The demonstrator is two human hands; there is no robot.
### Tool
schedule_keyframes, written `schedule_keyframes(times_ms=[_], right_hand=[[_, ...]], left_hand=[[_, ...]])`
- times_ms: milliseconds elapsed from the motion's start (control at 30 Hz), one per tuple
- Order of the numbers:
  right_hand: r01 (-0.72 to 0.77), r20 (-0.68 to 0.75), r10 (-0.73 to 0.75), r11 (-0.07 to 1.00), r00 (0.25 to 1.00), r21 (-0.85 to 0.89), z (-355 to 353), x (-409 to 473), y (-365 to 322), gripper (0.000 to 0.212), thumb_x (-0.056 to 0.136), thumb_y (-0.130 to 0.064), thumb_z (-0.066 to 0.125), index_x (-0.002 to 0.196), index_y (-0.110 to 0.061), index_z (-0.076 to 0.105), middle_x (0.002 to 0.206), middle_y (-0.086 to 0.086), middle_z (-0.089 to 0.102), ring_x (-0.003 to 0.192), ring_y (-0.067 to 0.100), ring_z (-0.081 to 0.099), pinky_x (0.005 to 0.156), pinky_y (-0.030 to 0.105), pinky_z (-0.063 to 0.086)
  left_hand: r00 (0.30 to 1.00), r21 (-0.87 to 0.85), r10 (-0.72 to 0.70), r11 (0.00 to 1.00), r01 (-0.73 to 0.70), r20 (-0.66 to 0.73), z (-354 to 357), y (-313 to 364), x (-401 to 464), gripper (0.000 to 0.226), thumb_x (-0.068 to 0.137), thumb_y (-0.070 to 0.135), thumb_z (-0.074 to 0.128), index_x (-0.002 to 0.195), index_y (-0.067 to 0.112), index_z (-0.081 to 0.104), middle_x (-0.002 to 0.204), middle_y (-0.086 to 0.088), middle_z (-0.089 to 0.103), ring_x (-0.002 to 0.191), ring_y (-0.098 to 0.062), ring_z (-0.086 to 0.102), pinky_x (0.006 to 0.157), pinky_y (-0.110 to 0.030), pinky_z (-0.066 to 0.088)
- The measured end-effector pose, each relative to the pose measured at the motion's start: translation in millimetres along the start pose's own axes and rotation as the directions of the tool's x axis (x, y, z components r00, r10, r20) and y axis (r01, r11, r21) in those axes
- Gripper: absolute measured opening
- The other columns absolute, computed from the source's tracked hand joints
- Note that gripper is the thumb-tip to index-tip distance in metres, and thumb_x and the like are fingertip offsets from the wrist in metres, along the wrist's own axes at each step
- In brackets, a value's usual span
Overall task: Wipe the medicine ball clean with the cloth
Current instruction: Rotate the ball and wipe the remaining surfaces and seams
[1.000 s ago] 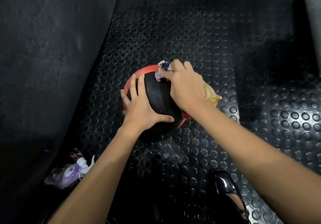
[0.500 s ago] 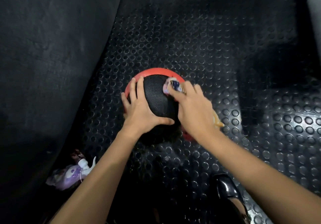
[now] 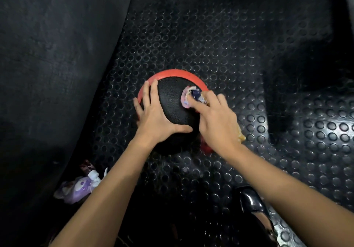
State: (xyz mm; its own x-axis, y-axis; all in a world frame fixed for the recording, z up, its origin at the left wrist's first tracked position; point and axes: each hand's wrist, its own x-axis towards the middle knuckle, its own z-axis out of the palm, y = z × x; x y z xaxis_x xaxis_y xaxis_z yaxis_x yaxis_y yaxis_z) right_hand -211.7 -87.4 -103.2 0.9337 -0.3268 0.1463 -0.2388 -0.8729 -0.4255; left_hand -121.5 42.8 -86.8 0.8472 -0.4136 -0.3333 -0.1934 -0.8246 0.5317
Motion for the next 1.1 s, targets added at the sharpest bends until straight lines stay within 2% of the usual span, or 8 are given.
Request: schedule_keyframes(times_ms=[167, 367, 500, 633, 767, 867, 1000, 1100], right_hand=[[-0.200, 0.050, 0.197, 0.978, 0.979, 0.064, -0.4, 38.0, 3.0, 0.052, 0.086, -0.001, 0.044, 0.124, -0.034, 0.059, 0.116, 0.000, 0.052, 0.099, 0.026, 0.045, 0.061, 0.033, 0.037], [0.013, 0.025, -0.013, 1.000, 1.000, 0.022, -5.0, -1.2, 2.9, 0.050, 0.079, -0.004, 0.047, 0.120, -0.028, 0.062, 0.106, 0.002, 0.057, 0.084, 0.026, 0.049, 0.054, 0.025, 0.031], [-0.301, 0.106, 0.290, 0.946, 0.951, 0.119, 3.2, 31.7, 18.8, 0.053, 0.088, -0.001, 0.042, 0.123, -0.037, 0.058, 0.117, -0.002, 0.048, 0.102, 0.023, 0.043, 0.066, 0.030, 0.036], [-0.243, 0.196, 0.197, 0.939, 0.961, 0.245, 3.4, 39.1, 31.7, 0.053, 0.090, -0.003, 0.042, 0.125, -0.039, 0.057, 0.112, -0.005, 0.048, 0.104, 0.021, 0.044, 0.076, 0.034, 0.041], [-0.270, 0.230, 0.200, 0.905, 0.952, 0.329, 3.9, 51.1, 39.9, 0.051, 0.089, -0.003, 0.043, 0.123, -0.037, 0.060, 0.099, -0.010, 0.043, 0.105, 0.023, 0.049, 0.079, 0.034, 0.042], [-0.239, 0.156, 0.203, 0.937, 0.967, 0.256, -1.4, 39.0, 23.1, 0.051, 0.092, -0.005, 0.043, 0.127, -0.039, 0.055, 0.108, -0.006, 0.047, 0.104, 0.021, 0.044, 0.078, 0.034, 0.042], [-0.006, 0.093, -0.006, 0.992, 0.996, 0.129, -9.3, 23.4, 2.5, 0.052, 0.090, -0.007, 0.041, 0.130, -0.037, 0.052, 0.111, -0.002, 0.049, 0.096, 0.021, 0.042, 0.062, 0.031, 0.038], [-0.142, 0.161, 0.128, 0.987, 0.979, 0.077, -8.1, 58.3, 13.5, 0.053, 0.091, -0.006, 0.039, 0.130, -0.040, 0.051, 0.110, -0.003, 0.045, 0.101, 0.022, 0.041, 0.067, 0.034, 0.037]], left_hand=[[0.993, -0.010, -0.116, 0.993, 0.116, 0.021, -2.2, 10.6, 3.5, 0.148, 0.043, 0.046, 0.091, 0.150, 0.029, -0.009, 0.158, 0.005, -0.016, 0.144, -0.033, -0.015, 0.113, -0.059, 0.009], [0.996, -0.018, -0.093, 0.996, 0.093, 0.003, -2.5, 7.6, 0.8, 0.149, 0.041, 0.046, 0.092, 0.150, 0.027, -0.008, 0.158, 0.001, -0.015, 0.144, -0.028, -0.014, 0.117, -0.053, -0.001], [0.989, 0.005, -0.140, 0.990, 0.140, 0.049, -5.5, 11.1, -0.2, 0.149, 0.043, 0.047, 0.091, 0.150, 0.029, -0.011, 0.157, 0.005, -0.017, 0.143, -0.037, -0.014, 0.112, -0.060, 0.009], [0.996, 0.209, -0.025, 0.978, 0.006, 0.090, -13.6, 13.8, 4.1, 0.147, 0.047, 0.059, 0.084, 0.150, 0.024, -0.014, 0.157, 0.008, -0.016, 0.144, -0.032, -0.015, 0.112, -0.064, 0.013], [0.976, 0.444, 0.042, 0.886, -0.136, 0.214, -23.9, 21.8, 10.0, 0.142, 0.053, 0.067, 0.077, 0.149, 0.023, -0.018, 0.157, 0.010, -0.019, 0.145, -0.031, -0.014, 0.110, -0.060, 0.021], [0.970, 0.463, 0.038, 0.874, -0.149, 0.241, -26.9, 24.7, 12.8, 0.141, 0.056, 0.063, 0.078, 0.149, 0.023, -0.020, 0.157, 0.008, -0.021, 0.145, -0.033, -0.016, 0.112, -0.057, 0.020], [0.972, 0.441, 0.030, 0.888, -0.132, 0.231, -25.6, 20.8, 5.9, 0.140, 0.057, 0.057, 0.082, 0.149, 0.025, -0.019, 0.157, 0.011, -0.022, 0.145, -0.033, -0.017, 0.113, -0.058, 0.019], [0.976, 0.445, 0.031, 0.887, -0.126, 0.215, -22.8, 20.9, -1.0, 0.140, 0.058, 0.055, 0.082, 0.149, 0.026, -0.019, 0.156, 0.012, -0.023, 0.144, -0.033, -0.017, 0.112, -0.060, 0.021]])
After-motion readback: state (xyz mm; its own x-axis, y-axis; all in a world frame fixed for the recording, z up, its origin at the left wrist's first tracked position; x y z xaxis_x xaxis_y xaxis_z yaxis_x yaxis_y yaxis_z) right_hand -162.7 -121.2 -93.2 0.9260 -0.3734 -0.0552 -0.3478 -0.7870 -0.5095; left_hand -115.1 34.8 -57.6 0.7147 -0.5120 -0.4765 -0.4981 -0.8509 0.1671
